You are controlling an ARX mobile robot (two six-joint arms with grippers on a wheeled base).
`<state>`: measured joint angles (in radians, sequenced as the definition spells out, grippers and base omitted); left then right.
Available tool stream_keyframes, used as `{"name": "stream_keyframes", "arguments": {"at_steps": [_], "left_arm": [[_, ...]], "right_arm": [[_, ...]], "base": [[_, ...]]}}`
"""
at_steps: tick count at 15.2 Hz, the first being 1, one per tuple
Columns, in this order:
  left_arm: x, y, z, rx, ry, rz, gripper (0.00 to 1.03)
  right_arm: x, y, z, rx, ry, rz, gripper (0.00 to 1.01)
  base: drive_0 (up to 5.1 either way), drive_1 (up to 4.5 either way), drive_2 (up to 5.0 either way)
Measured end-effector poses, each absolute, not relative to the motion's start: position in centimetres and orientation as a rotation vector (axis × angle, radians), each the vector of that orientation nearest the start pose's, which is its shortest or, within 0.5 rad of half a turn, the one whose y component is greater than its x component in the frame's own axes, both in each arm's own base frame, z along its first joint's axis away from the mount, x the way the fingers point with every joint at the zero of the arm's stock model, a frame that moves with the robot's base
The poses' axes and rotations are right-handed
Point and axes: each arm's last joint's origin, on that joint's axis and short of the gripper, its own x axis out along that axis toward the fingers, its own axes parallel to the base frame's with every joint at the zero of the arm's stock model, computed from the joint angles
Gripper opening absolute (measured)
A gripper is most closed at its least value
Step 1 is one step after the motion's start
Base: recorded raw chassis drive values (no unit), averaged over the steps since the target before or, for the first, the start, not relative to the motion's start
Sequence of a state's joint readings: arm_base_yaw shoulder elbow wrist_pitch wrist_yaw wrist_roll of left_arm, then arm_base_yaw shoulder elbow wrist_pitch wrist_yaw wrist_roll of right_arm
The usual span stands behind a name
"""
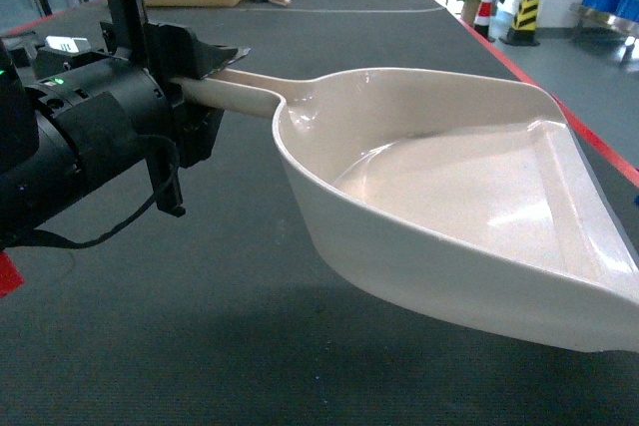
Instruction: Place part in tray to right shelf
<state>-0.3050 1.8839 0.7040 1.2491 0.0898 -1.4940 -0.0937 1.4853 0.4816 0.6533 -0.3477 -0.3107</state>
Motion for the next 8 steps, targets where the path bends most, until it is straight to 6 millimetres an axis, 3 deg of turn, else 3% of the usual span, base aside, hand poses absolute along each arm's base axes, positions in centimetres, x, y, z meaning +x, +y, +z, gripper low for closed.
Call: {"name": "stream_keyframes", "arguments": {"at_steps": [3,5,6,8], "left_arm": [[33.0,-10.7,15.8,-1.480,0.239,-0.370,0.12],[33.0,-10.7,15.8,-1.480,0.238,-0.369,0.12],[33.0,-10.7,15.8,-1.480,0.239,-0.370,0.12],[33.0,-10.7,15.8,-1.480,0.239,-0.370,0.12]], "right_arm": [[26.7,1.1,21.8,-0.214,0.104,0.370,0.48],[27.2,4.6,24.3,-0.155,0.034,0.461,0.48],[28.3,8.4,24.3,-0.128,0.049,0.517,0.48],[29.6,12.3,22.9,-0.110,0.121,0.568,0.48]], "base": [[0.0,0.00,0.0],[0.0,0.00,0.0],[0.0,0.00,0.0],[0.0,0.00,0.0]]}}
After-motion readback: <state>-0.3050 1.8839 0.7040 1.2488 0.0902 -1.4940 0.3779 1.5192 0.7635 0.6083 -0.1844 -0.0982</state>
